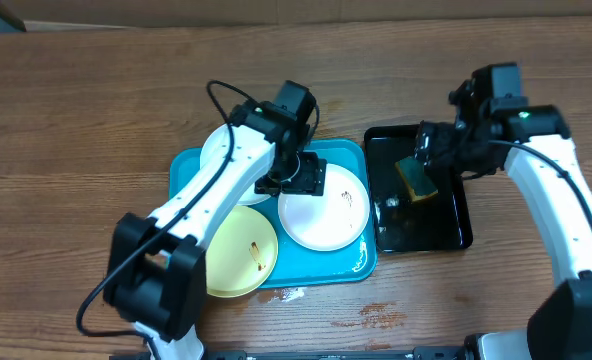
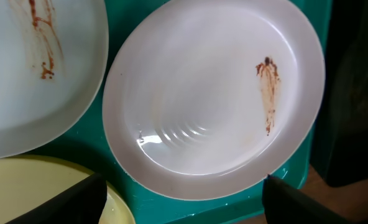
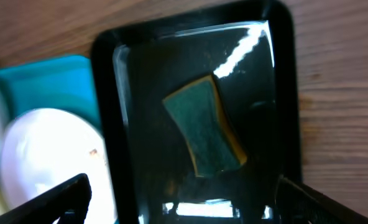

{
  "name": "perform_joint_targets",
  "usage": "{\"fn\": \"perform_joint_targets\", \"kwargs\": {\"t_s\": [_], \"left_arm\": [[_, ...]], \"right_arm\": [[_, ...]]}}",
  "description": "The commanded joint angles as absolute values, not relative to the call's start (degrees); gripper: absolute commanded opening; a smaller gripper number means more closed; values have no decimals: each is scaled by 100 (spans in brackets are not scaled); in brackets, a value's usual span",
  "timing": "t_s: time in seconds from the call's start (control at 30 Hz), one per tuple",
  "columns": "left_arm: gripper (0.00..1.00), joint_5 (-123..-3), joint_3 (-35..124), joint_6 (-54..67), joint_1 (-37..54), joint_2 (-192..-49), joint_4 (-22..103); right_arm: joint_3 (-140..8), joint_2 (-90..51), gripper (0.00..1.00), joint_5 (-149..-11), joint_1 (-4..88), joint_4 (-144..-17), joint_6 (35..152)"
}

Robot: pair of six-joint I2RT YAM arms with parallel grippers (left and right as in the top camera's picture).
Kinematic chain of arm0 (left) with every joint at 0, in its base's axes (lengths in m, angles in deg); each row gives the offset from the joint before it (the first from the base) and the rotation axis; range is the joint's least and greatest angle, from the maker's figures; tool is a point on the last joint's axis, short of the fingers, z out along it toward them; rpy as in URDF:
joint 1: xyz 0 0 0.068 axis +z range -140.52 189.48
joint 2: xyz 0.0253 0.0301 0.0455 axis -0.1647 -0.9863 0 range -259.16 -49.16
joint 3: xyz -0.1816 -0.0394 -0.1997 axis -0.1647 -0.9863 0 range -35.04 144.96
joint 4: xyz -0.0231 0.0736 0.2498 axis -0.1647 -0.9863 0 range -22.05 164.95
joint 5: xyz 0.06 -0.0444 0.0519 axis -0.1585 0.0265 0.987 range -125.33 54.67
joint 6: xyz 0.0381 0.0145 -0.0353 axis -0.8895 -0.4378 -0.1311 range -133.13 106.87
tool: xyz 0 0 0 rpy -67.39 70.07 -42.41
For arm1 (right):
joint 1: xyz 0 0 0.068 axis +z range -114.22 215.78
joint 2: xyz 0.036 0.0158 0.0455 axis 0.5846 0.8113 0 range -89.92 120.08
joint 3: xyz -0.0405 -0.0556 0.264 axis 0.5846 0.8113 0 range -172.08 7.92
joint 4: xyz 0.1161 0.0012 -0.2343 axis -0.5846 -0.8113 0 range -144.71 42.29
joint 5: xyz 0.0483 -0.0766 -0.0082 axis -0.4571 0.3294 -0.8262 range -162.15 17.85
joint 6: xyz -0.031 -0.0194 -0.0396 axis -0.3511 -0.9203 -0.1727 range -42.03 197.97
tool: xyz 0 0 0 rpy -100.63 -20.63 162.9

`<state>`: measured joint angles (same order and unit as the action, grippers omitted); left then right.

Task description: Clean dirty plates on tray and stack at the side

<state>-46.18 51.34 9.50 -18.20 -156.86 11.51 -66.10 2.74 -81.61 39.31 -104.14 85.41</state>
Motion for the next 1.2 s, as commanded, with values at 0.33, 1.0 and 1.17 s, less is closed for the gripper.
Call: {"fn": "perform_joint_targets", "kwargs": {"t_s": [0.33,1.0,1.17], "left_arm": [[82,-4369,5113,1180,-1842,-16053,1079],[82,-4367,5110,1177,-1831,-16053,1180],[82,-4365,5089,1180,-1857,-16053,1228]], "right_arm": [[-4890,434,90,-7929,4029,-8658,8217],[-4202,434,60,-7811,4569,-7690,7949],[-4191,436,68,-7813,4569,-7642,8165]]}}
